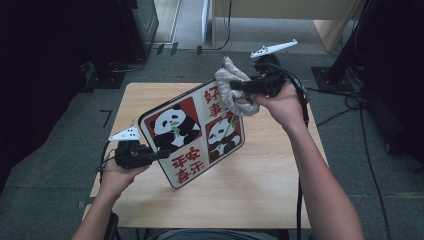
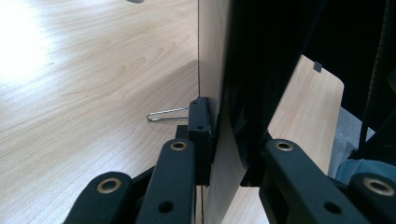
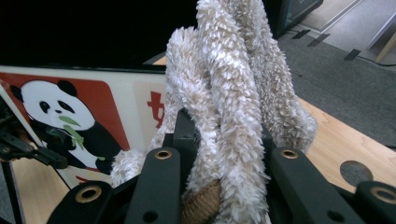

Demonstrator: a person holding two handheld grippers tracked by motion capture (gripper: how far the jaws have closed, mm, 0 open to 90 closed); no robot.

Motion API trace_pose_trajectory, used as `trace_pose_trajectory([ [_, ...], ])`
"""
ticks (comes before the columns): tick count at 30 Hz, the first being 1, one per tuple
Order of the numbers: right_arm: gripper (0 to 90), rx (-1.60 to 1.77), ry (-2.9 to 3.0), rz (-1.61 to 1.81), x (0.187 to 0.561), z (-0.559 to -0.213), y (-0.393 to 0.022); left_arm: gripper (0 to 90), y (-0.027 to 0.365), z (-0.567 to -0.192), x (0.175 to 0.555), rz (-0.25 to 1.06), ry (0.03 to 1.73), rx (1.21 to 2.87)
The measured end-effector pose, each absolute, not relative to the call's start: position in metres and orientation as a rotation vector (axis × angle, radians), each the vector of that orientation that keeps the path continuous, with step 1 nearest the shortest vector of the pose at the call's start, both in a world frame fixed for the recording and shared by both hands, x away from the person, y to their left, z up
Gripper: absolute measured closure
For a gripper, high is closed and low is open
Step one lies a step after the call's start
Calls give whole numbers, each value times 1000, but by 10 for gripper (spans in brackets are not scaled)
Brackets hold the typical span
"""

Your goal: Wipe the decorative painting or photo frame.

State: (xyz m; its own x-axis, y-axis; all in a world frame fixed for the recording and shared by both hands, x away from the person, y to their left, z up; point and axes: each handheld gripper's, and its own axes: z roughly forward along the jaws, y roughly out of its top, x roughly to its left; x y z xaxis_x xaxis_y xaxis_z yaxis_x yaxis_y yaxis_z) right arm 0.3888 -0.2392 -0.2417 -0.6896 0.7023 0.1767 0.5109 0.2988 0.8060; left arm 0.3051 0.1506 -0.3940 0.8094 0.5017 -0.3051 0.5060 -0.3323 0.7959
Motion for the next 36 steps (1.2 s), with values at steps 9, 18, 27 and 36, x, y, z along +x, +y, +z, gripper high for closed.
trace_pose_trajectory([
  [9,733,1124,2384,1330,392,-260,-239,799,151,-394,305,-8,753,1982],
  [18,732,1125,2388,1341,390,-275,-242,799,151,-394,305,-9,753,1980],
  [27,731,1126,2388,1356,384,-289,-244,798,150,-394,305,-2,754,1985],
  [36,731,1130,2397,1355,381,-304,-248,794,150,-395,304,11,753,1976],
])
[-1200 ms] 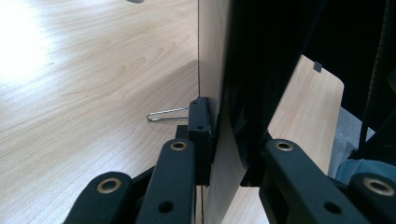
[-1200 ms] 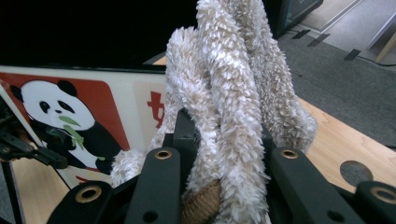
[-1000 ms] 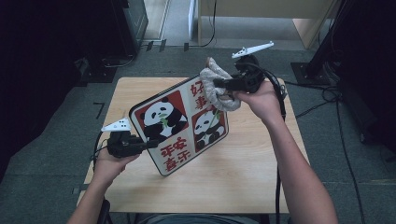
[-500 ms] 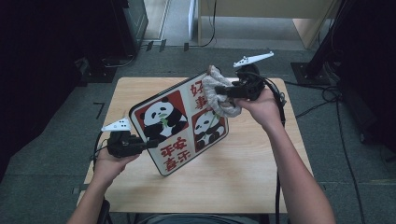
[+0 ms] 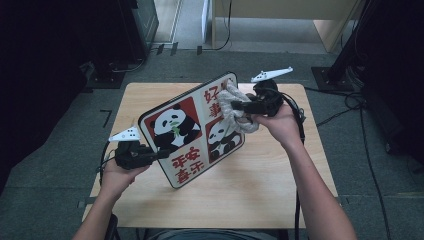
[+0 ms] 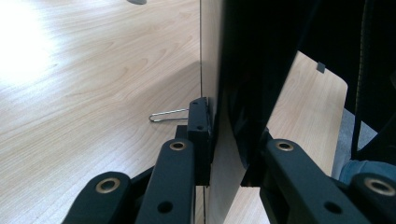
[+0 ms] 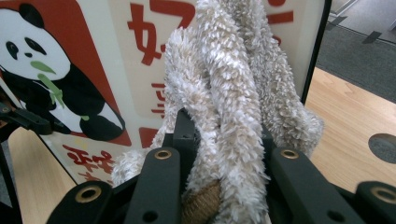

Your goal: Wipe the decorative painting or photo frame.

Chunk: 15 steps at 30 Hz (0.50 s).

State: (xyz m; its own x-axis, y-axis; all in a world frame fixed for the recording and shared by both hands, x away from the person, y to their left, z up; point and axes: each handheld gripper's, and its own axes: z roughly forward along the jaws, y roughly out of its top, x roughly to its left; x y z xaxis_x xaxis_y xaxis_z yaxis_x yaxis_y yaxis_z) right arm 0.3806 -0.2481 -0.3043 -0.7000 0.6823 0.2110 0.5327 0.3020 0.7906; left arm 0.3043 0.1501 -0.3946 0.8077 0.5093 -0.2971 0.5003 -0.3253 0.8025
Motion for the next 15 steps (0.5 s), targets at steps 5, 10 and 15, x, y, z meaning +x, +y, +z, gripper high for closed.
trace_pose_trajectory([
  [5,731,1124,2402,1358,379,-311,-249,782,150,-395,304,14,757,1963],
  [10,731,1125,2412,1353,376,-316,-250,764,151,-396,304,17,760,1948],
  [15,731,1127,2416,1348,374,-320,-251,747,152,-396,304,21,761,1945],
])
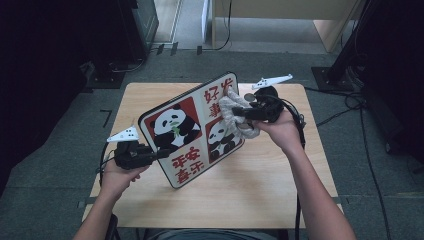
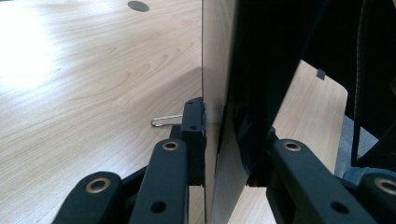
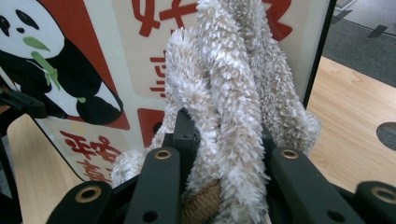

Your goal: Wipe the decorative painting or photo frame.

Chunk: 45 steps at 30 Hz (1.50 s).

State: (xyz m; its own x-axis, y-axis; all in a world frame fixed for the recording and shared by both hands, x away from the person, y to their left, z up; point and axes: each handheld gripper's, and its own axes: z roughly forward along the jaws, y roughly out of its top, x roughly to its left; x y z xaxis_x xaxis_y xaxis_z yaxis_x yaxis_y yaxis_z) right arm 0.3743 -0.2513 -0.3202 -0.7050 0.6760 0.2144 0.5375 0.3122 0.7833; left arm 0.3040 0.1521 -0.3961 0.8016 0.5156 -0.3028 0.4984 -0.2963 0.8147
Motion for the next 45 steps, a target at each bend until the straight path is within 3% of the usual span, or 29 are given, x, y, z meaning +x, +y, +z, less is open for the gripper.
trace_pose_trajectory([
  [11,731,1125,2425,1345,371,-329,-252,725,156,-394,304,-14,756,1916],
  [45,731,1190,2466,1314,363,-381,-262,775,157,-392,302,-8,721,1930],
])
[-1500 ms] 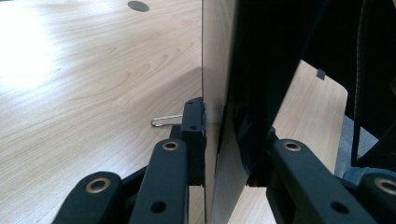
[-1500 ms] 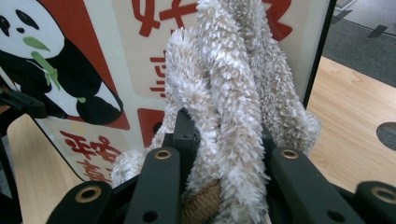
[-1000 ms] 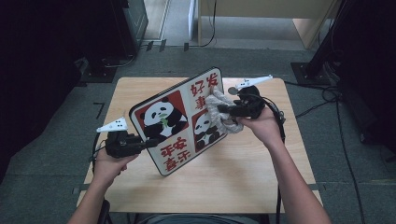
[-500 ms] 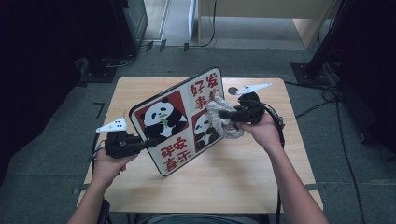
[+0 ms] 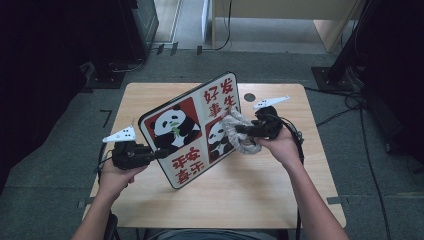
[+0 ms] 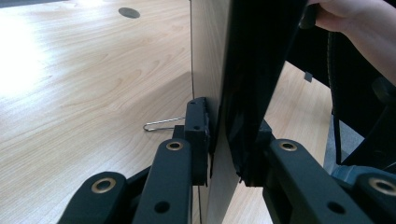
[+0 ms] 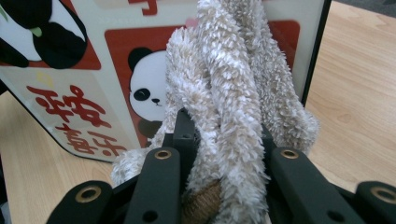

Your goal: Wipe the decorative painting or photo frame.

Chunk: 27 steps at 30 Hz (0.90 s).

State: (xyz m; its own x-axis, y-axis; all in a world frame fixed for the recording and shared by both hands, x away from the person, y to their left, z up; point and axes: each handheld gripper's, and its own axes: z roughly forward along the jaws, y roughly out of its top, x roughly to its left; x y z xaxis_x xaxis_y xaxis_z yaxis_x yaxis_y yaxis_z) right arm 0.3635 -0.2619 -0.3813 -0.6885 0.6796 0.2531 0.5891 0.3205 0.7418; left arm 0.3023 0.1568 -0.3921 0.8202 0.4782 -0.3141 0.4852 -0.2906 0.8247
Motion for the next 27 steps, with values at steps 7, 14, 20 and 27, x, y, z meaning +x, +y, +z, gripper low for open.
trace_pose_trajectory([
  [7,731,1207,2472,1306,363,-390,-262,775,157,-392,303,-8,719,1932],
  [14,731,1225,2478,1291,361,-401,-262,774,157,-392,302,-5,712,1934],
  [20,730,1237,2477,1281,359,-411,-263,772,157,-392,303,-7,711,1932],
  [27,728,1268,2477,1272,356,-424,-263,770,157,-392,303,-6,705,1936],
])
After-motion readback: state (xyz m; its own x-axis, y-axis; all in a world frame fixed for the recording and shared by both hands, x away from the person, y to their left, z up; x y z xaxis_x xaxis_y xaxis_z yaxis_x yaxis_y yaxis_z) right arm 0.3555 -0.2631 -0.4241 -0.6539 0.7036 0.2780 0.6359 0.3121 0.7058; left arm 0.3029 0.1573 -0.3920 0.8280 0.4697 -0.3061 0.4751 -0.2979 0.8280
